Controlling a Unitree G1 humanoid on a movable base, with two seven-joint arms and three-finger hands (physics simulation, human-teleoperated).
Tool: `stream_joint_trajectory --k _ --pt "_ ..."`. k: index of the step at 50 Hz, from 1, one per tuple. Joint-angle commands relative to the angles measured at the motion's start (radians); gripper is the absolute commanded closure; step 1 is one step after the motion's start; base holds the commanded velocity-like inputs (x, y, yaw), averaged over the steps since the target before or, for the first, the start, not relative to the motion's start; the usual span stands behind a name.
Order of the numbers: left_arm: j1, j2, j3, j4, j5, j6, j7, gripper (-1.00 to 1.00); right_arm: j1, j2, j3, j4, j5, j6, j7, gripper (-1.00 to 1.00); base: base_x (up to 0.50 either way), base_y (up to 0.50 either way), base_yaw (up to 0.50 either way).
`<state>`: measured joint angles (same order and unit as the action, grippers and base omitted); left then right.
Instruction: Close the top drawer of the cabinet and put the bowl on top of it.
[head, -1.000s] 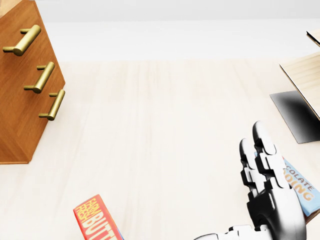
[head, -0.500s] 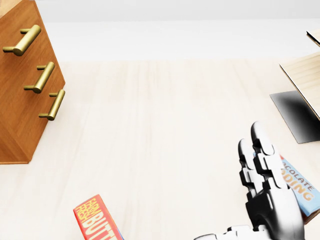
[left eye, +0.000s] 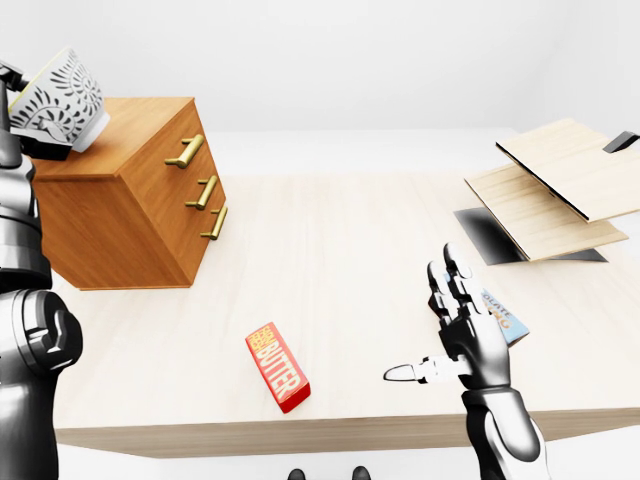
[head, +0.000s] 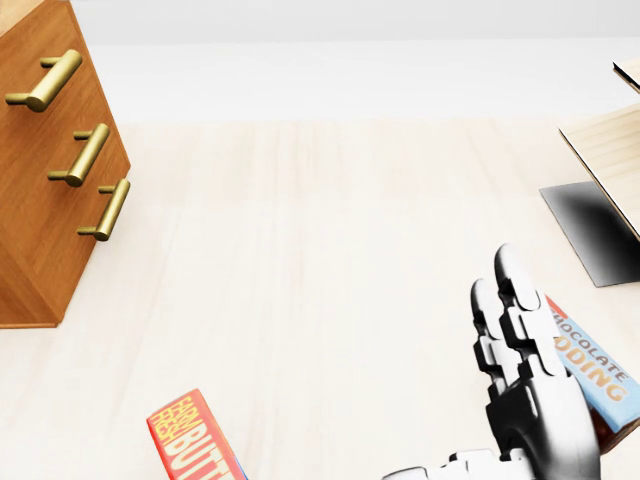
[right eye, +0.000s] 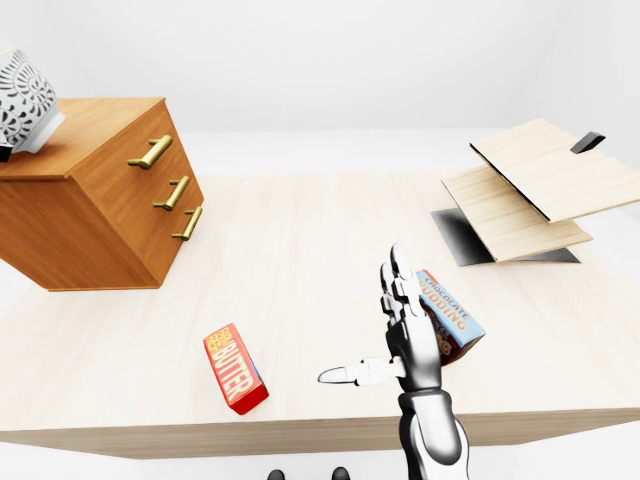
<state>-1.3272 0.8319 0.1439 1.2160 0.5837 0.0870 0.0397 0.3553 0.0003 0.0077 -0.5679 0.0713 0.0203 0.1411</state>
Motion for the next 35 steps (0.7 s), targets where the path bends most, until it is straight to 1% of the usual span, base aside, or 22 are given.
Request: stream_joint_trajectory --k 1,19,20,21,22,35 --pt "0.028 -0.021 0.002 0.031 0.064 0.0 0.045 1.0 0.0 -0.002 0.001 0.001 0.0 -0.003 -0.003 -1.0 0.0 0.0 0.0" --pt "0.055 -0.044 -0.002 0.051 0.067 0.0 0.058 1.0 0.004 -0.002 -0.002 -0.003 0.002 -0.003 -0.002 -1.0 0.0 0.0 0.0" --pt "0.054 -0.044 -0.001 0.052 0.066 0.0 0.055 0.76 0.003 -0.001 -0.004 -0.004 0.004 -0.001 -0.002 -1.0 0.0 0.0 0.0" --pt "0.054 -0.044 -0.001 0.051 0.066 0.0 0.055 0.76 0.003 -0.001 -0.004 -0.004 0.004 -0.001 -0.002 -1.0 0.0 0.0 0.0" --pt "0.051 -0.044 -0.001 0.052 0.065 0.0 0.055 -1.0 0.004 -0.001 -0.004 -0.005 0.003 -0.002 -0.002 -1.0 0.0 0.0 0.0" --pt "0.039 -0.04 -0.005 0.048 0.076 0.0 0.047 -1.0 0.008 -0.001 -0.008 -0.009 0.008 -0.002 0.003 -1.0 0.0 0.0 0.0"
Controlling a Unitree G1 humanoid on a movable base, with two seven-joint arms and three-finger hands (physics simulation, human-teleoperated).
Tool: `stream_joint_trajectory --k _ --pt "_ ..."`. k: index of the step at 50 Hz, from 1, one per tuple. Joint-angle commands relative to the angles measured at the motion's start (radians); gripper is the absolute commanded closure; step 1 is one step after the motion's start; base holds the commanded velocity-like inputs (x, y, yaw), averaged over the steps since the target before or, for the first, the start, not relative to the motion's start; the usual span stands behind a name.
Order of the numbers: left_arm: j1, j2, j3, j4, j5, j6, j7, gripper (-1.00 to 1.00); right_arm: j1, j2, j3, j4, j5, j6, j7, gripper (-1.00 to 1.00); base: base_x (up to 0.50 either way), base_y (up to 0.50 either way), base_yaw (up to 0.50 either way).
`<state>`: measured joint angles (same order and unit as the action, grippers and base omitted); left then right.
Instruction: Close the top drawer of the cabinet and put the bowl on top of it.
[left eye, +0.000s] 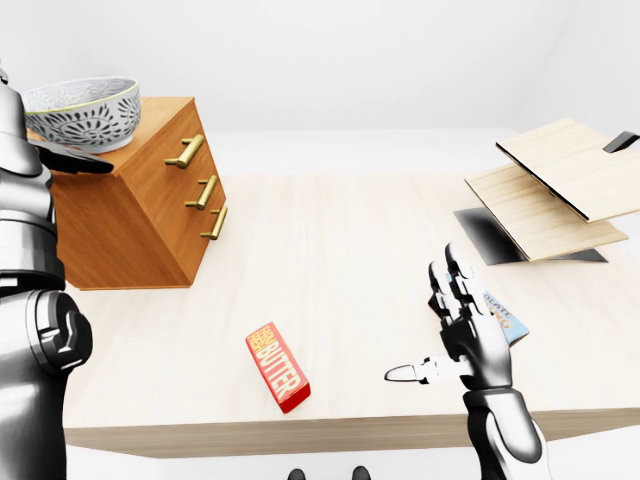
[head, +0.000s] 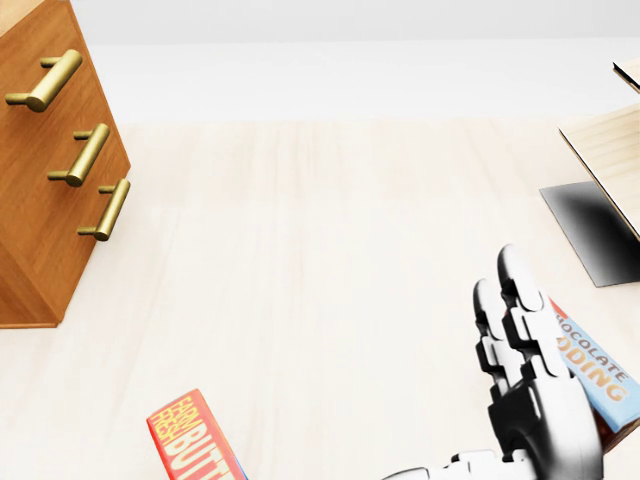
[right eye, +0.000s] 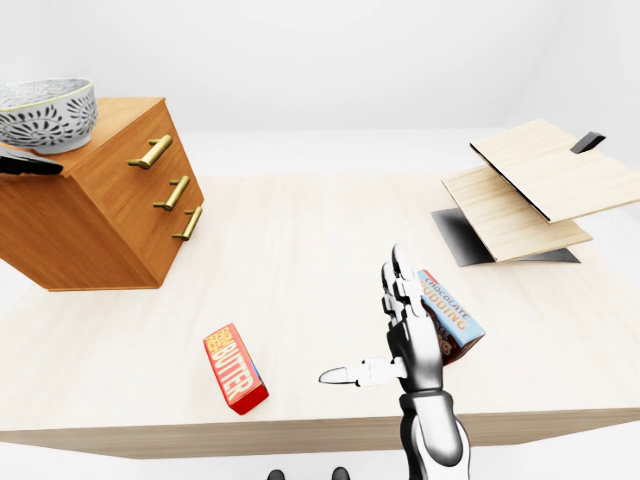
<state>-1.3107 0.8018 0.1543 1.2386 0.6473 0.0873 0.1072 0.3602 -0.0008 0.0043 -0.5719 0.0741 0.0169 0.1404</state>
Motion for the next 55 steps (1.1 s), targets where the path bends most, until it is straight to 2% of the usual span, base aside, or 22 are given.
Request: stream_joint_trajectory --k 1,25,31,37,53,55 --pt "0.022 -0.01 -0.016 0.025 0.012 0.0 -0.021 -1.0 0.003 0.0 -0.005 -0.005 0.005 0.001 0.004 -1.0 0.0 0.0 0.0" --pt "0.007 -0.007 -0.017 0.015 0.023 0.0 -0.028 -1.0 0.003 0.003 -0.004 -0.008 0.002 0.004 0.005 -1.0 0.0 0.0 0.0" --pt "-0.013 0.01 -0.011 -0.01 0.016 0.0 -0.045 -1.0 0.003 0.003 -0.002 -0.004 -0.001 0.0 0.004 -1.0 0.0 0.0 0.0" --pt "-0.057 0.037 0.008 -0.052 -0.007 0.0 -0.013 -1.0 0.006 0.001 0.0 -0.005 0.0 -0.002 0.003 -1.0 0.0 0.0 0.0" --pt "-0.102 0.078 0.009 -0.145 -0.005 0.0 -0.065 -1.0 0.005 0.0 0.005 0.001 -0.002 -0.006 0.002 -1.0 0.0 0.0 0.0" --pt "-0.094 0.078 0.016 -0.182 -0.018 0.0 -0.092 -1.0 0.005 0.0 0.006 0.002 -0.003 -0.006 0.001 -1.0 0.0 0.0 0.0"
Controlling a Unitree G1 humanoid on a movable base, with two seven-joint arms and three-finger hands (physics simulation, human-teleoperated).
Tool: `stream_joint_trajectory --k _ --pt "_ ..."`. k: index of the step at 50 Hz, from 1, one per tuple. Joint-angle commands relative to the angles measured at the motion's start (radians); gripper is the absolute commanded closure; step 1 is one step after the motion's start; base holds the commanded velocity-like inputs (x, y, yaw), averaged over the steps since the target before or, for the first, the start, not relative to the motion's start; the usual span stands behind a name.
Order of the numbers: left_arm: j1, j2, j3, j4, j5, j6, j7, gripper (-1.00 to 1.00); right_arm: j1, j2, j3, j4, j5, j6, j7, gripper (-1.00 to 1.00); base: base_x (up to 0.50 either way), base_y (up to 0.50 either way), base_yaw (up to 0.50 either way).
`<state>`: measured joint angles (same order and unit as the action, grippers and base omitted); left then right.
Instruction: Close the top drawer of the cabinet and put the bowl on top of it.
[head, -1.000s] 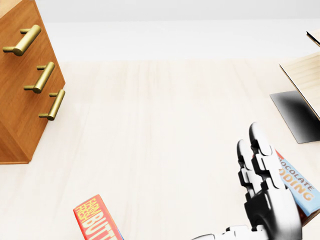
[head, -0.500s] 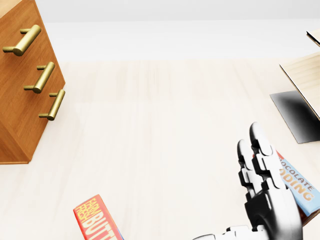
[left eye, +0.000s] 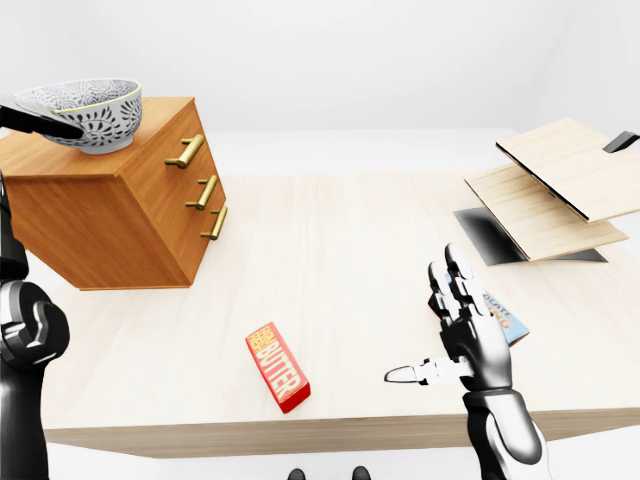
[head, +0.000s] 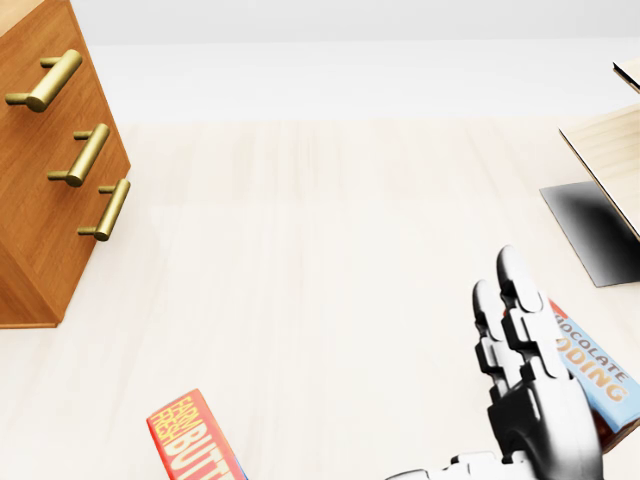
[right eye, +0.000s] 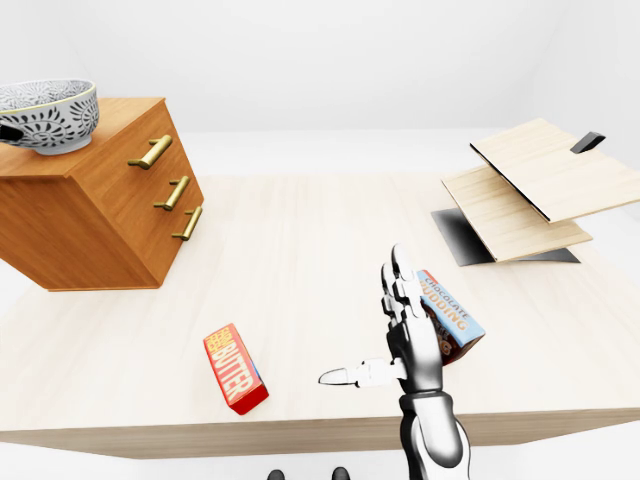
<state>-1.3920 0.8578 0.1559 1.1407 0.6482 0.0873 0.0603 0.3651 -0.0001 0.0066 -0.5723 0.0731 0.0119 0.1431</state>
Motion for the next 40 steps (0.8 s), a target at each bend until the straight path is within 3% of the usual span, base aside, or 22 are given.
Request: stream_joint_trajectory --k 1,5,11,15,16,17,24,26,29,32,36,40 --pt "-0.007 0.02 0.018 -0.106 -0.028 0.0 -0.063 -1.0 0.0 -0.001 0.004 0.002 -0.002 -0.001 -0.001 -1.0 0.0 0.0 0.0" --pt "0.056 -0.009 0.035 -0.285 -0.071 0.0 -0.166 -1.0 0.0 -0.001 0.008 0.004 -0.007 -0.004 -0.004 -1.0 0.0 0.0 0.0" --pt "0.211 -0.103 0.056 -0.7 -0.127 0.0 -0.354 -1.0 -0.001 -0.003 0.005 0.002 -0.004 -0.001 -0.005 -1.0 0.0 0.0 0.0" --pt "0.267 -0.159 0.062 -0.958 -0.179 0.0 -0.503 -1.0 0.001 -0.003 0.006 -0.002 -0.003 0.0 -0.004 -1.0 0.0 0.0 0.0" --pt "0.286 -0.182 0.062 -1.095 -0.2 0.0 -0.568 -1.0 -0.001 -0.003 0.005 -0.001 -0.003 0.002 -0.005 -1.0 0.0 0.0 0.0" --pt "0.291 -0.182 0.062 -1.113 -0.201 0.0 -0.573 -1.0 -0.001 -0.003 0.005 -0.001 -0.003 0.002 -0.005 -1.0 0.0 0.0 0.0" --pt "0.354 -0.282 0.045 -1.663 -0.302 0.0 -0.74 -1.0 -0.005 -0.001 0.01 0.008 -0.01 0.0 -0.007 -1.0 0.0 0.0 0.0" --pt "0.382 -0.333 0.043 -1.837 -0.348 0.0 -0.758 -1.0 -0.005 -0.003 0.011 0.009 -0.009 0.0 -0.007 -1.0 0.0 0.0 0.0" --pt "0.416 -0.365 0.031 -1.942 -0.391 0.0 -0.733 -1.0 -0.01 -0.004 0.008 0.015 -0.007 0.0 -0.007 -1.0 0.0 0.0 0.0" --pt "0.469 -0.437 0.02 -2.095 -0.446 0.0 -0.704 -1.0 -0.024 -0.004 0.007 0.036 -0.009 -0.003 -0.007 -1.0 0.0 0.0 0.0" --pt "0.547 -0.496 0.016 -2.185 -0.486 0.0 -0.655 -1.0 -0.022 -0.004 0.013 0.041 -0.013 -0.007 -0.007 -1.0 0.0 0.0 0.0" --pt "0.64 -0.603 0.045 -2.188 -0.519 0.0 -0.675 -1.0 -0.034 -0.004 0.021 0.065 -0.022 -0.013 -0.013 -1.0 0.0 0.0 0.0"
